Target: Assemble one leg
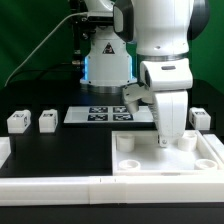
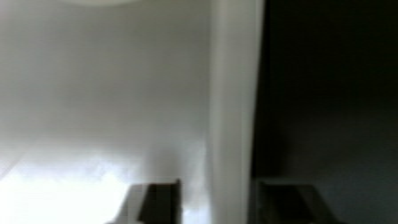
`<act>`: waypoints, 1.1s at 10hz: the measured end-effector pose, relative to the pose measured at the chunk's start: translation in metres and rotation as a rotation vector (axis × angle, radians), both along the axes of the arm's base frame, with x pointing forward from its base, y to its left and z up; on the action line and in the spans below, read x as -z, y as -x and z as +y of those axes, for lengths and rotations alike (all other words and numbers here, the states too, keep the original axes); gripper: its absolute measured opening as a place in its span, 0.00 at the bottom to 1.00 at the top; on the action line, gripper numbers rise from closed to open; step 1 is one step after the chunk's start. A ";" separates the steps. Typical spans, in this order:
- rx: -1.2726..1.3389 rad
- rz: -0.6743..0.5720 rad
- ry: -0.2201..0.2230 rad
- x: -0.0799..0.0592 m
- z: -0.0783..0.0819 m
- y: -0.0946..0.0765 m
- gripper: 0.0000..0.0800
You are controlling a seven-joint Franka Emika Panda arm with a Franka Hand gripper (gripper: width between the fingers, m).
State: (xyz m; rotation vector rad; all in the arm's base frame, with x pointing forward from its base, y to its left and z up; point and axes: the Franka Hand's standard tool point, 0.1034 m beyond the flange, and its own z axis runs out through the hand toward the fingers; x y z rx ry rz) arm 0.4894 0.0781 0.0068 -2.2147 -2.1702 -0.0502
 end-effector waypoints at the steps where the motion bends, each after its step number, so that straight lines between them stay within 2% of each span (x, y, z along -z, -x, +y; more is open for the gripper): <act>1: 0.014 0.001 0.000 0.000 0.001 0.000 0.49; 2: 0.018 0.001 0.000 0.000 0.001 0.000 0.49; 3: 0.025 0.001 0.000 0.000 0.001 0.000 0.71; 4: 0.031 0.000 0.000 -0.001 0.001 0.000 0.78; 6: 0.043 -0.007 0.003 -0.008 0.000 0.001 0.81; 11: 0.168 -0.032 0.019 -0.045 -0.005 0.024 0.81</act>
Offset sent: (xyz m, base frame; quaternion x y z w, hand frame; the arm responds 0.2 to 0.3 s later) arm -0.0024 0.0006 0.0067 -0.0056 -0.0089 0.0143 0.9998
